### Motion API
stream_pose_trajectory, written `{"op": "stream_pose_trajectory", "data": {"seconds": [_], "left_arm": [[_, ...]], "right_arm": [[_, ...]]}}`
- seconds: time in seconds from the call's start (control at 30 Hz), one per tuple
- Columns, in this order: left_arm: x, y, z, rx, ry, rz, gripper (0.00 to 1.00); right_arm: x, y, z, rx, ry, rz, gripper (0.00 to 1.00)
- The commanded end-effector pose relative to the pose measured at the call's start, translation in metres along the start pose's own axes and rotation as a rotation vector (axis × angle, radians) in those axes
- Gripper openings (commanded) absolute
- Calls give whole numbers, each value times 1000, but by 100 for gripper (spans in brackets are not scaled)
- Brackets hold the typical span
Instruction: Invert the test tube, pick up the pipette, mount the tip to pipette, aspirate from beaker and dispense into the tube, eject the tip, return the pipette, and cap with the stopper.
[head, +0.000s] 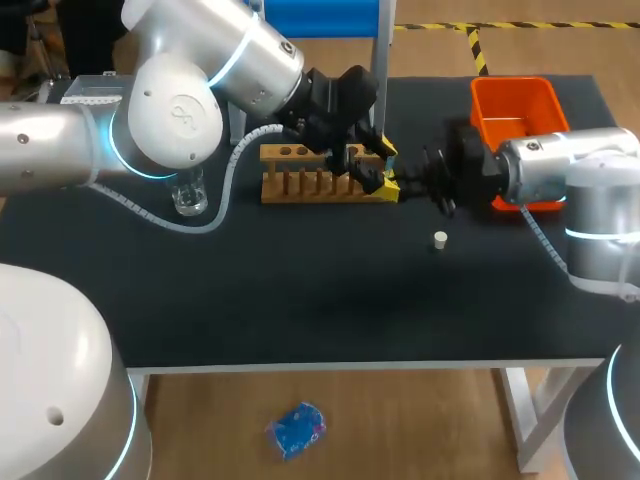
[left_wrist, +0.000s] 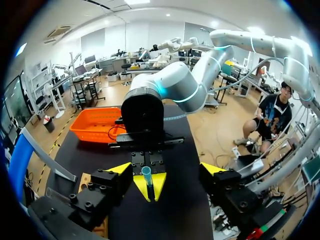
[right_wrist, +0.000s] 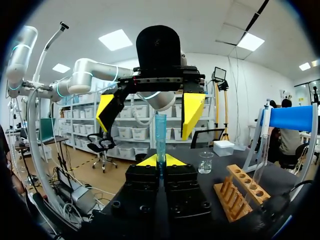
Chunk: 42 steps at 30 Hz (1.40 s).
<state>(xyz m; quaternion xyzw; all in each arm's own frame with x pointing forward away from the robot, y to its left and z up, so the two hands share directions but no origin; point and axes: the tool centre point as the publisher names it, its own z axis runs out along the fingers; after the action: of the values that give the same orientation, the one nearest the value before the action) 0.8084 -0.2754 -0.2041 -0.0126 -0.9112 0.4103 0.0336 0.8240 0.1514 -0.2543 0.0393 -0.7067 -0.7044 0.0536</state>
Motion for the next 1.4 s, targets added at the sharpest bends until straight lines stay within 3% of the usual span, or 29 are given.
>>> {"op": "stream_pose_trajectory", "data": {"seconds": [0.03,0.47,1.23,1.27,1.3,1.37,1.4], "left_arm": [[1,0,0,-2,-1,-1,100],[1,0,0,-2,-1,-1,100],[1,0,0,-2,-1,-1,100],[1,0,0,-2,-1,-1,94],[-2,1,-2,-11,-18,-13,49],[-9,11,-14,31,-67,-60,0],[-12,17,-20,37,-95,-91,0]], "right_arm": [[0,1,-6,11,-6,-5,0],[3,-9,-21,23,-25,5,0],[3,-8,-23,18,-26,3,0],[3,-8,-23,18,-26,3,0],[3,-8,-23,18,-26,3,0],[3,-8,-23,18,-26,3,0],[3,-8,-23,18,-26,3,0]]}}
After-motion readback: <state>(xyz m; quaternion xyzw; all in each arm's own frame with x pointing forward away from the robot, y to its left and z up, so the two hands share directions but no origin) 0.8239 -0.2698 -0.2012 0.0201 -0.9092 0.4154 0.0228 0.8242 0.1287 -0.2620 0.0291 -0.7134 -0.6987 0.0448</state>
